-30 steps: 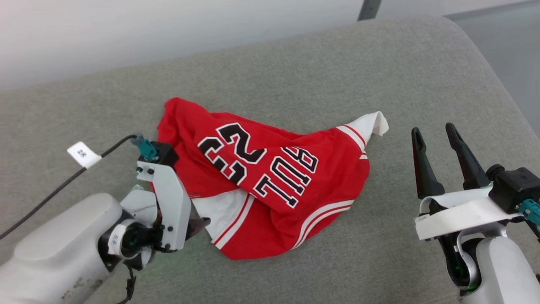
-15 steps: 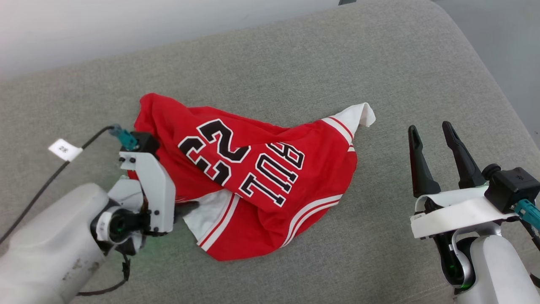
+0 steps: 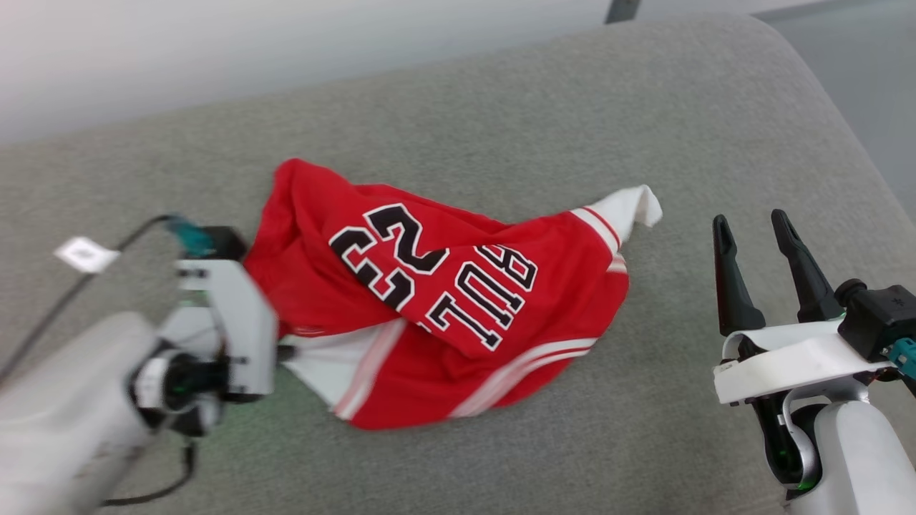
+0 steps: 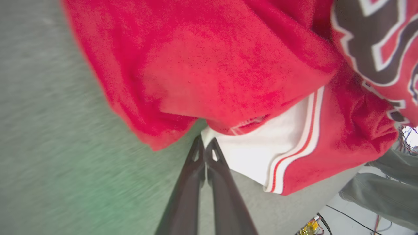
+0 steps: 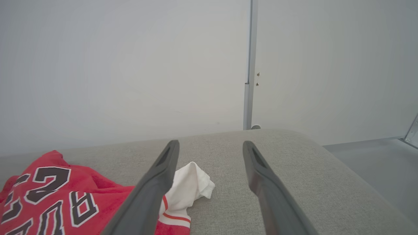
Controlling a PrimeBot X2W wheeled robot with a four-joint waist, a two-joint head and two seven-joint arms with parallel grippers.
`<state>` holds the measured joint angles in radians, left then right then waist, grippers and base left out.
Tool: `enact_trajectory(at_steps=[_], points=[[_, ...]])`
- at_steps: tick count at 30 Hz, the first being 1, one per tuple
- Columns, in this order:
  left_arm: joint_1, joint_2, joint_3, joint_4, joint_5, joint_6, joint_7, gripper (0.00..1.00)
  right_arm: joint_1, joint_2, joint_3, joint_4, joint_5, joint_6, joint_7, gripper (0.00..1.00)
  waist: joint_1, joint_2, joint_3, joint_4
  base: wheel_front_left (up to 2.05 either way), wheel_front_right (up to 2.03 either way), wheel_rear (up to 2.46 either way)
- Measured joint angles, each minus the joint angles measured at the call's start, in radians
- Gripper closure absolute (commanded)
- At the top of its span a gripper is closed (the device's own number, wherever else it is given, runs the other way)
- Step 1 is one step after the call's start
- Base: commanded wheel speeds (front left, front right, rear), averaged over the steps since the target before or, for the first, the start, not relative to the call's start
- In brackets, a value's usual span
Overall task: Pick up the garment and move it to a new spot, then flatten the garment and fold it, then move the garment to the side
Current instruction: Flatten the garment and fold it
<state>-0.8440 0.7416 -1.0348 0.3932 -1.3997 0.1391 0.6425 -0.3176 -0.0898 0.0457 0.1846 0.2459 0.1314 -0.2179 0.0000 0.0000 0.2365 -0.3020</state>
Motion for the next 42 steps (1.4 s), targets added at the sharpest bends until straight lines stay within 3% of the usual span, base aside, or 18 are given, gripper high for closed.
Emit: enact_trajectory(at_steps=[16,23,28,40,41,42], points=[[0.144,0.261,0.097,-0.193,-0.078,0.134,-0.089,1.00,0.043,-0.022,-0.018,-0.032,-0.009,0.000,0.058,0.00,0.0000,0.0000,-0.086,0.107,0.00,0.00,0.00],[0.260,0.324,0.106,-0.212,-0.125,0.174,-0.141,1.00,0.056,-0.031,-0.017,-0.045,-0.003,0.000,0.074,0.00,0.0000,0.0000,-0.114,0.133,0.00,0.00,0.00],[0.309,0.317,0.081,-0.160,-0.106,0.148,-0.184,1.00,0.059,-0.031,-0.015,-0.052,-0.002,0.000,0.082,0.00,0.0000,0.0000,-0.118,0.140,0.00,0.00,0.00],[0.362,0.204,0.052,-0.023,-0.107,0.062,-0.235,1.00,0.059,-0.042,-0.009,-0.044,0.007,0.000,0.086,0.00,0.0000,0.0000,-0.126,0.141,0.00,0.00,0.00],[0.363,0.200,0.052,-0.019,-0.106,0.054,-0.245,0.94,0.059,-0.044,-0.011,-0.044,0.007,0.000,0.087,0.00,0.0000,0.0000,-0.127,0.143,0.00,0.00,0.00],[0.365,0.195,0.054,-0.014,-0.106,0.051,-0.253,0.60,0.059,-0.044,-0.013,-0.044,0.007,0.000,0.087,0.00,0.0000,0.0000,-0.128,0.145,0.00,0.00,0.00]])
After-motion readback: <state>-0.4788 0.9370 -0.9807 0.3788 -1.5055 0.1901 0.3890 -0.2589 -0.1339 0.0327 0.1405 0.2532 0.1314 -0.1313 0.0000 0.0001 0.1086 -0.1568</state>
